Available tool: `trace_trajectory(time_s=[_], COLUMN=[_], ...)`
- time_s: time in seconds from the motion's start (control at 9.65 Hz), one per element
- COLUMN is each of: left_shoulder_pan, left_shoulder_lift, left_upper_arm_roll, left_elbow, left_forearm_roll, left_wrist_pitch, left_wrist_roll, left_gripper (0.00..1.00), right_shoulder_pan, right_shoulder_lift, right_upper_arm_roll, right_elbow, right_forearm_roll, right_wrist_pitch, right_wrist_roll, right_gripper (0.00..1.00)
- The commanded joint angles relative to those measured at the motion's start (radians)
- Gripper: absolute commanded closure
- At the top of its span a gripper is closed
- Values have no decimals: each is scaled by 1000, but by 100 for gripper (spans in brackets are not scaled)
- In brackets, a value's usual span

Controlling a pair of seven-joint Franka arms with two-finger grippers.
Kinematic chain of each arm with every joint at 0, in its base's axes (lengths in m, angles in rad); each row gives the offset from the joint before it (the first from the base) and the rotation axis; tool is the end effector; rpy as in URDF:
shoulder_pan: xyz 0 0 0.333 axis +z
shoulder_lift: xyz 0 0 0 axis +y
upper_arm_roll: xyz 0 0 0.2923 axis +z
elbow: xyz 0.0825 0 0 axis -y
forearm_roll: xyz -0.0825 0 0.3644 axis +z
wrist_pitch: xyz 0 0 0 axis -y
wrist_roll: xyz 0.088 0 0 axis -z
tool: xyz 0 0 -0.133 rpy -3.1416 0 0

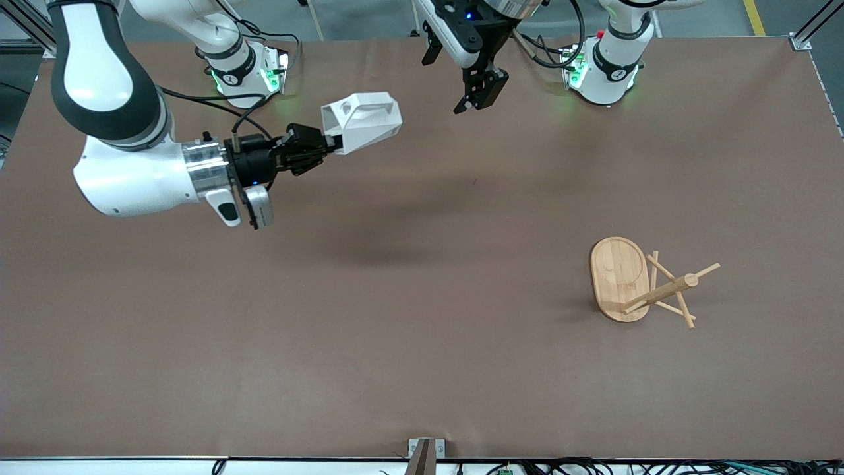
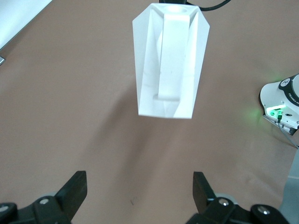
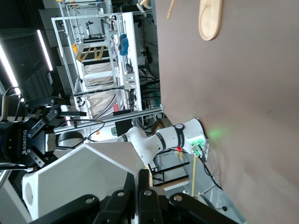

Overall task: Hang cup on rack
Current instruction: 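Hold the cup with the right gripper while the left gripper grasps it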

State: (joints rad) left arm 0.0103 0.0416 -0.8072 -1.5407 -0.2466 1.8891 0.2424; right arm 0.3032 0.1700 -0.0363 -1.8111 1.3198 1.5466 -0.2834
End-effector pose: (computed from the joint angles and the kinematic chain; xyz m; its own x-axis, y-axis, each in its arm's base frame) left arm 0.3946 -0.4260 0.6108 0.5386 -0.7622 0.3590 -0.8418 -0.5042 0.1926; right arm 0.5074 0.2756 0.4721 0.9268 0.3484 -0.1402 -0.0483 -0.2598 -0.9644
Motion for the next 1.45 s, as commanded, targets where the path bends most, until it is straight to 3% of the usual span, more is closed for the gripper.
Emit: trace_trajectory(time_s=[0.0, 1.35], left_shoulder_pan=[-4, -50], left_shoulder_lift=[11, 37], left_upper_arm_roll=[-6, -7], left_elbow=[-29, -39], left_forearm_roll=[0, 3], left_wrist_pitch=[13, 67], left_wrist_roll=[18, -17], left_gripper=[0, 0], right_shoulder_pan=[23, 62], right_shoulder_lift=[16, 14], right_upper_arm_roll=[-8, -8], right_elbow=[13, 15], right_forearm_roll=[82, 108], right_wrist_pitch=[-10, -10], right_wrist_roll=[-6, -8], right_gripper=[100, 100])
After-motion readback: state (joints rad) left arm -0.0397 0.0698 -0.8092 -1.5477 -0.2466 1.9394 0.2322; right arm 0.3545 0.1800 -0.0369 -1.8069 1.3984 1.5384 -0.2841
